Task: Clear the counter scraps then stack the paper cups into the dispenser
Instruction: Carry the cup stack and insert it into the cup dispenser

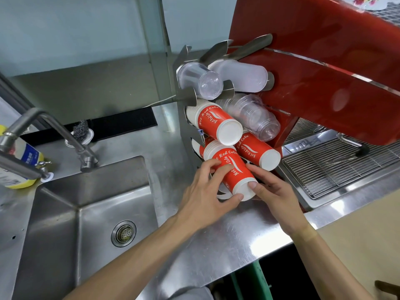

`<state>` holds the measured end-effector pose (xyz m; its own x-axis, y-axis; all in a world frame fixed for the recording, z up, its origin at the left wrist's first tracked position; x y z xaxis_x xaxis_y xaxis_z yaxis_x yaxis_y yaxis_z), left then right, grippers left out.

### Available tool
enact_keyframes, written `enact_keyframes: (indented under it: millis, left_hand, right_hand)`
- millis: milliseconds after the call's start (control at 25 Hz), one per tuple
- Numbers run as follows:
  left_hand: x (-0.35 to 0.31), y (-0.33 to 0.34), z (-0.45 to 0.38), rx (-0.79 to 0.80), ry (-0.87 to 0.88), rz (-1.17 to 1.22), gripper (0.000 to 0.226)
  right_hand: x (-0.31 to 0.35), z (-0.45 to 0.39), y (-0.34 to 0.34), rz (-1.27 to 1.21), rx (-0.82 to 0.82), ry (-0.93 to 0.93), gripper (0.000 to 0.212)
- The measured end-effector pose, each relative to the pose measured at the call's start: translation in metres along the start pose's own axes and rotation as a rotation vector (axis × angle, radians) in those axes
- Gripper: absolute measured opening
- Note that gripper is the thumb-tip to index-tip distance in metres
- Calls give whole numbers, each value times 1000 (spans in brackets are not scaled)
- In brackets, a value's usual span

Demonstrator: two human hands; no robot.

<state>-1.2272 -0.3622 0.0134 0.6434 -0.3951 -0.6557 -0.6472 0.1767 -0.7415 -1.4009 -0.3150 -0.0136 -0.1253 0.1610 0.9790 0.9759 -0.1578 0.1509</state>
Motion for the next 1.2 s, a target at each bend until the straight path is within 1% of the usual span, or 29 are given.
enact_keyframes:
  millis: [600, 760, 1200]
  left_hand:
    - [20, 10, -24, 19, -68, -35, 73]
    - [24, 11, -28, 23, -80, -30, 73]
    - [34, 12, -35, 54, -81, -38, 72]
  right_hand:
    - [-19, -31, 5, 20, 3, 63, 41]
    - [-22, -35, 11, -9, -24, 68, 44]
    - [-24, -38, 17, 25, -81, 62, 37]
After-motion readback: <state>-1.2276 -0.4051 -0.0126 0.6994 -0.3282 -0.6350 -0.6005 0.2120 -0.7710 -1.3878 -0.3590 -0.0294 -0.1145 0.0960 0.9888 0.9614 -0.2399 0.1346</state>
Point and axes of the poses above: each hand's wrist, its own z-axis away from the middle knuckle, its own y-axis out of the palm, x = y × z, the point moved 7 cm from there along -z, towards the middle knuckle, and after that the axes turned 8 degrees about -y, right-handed, at the moved point
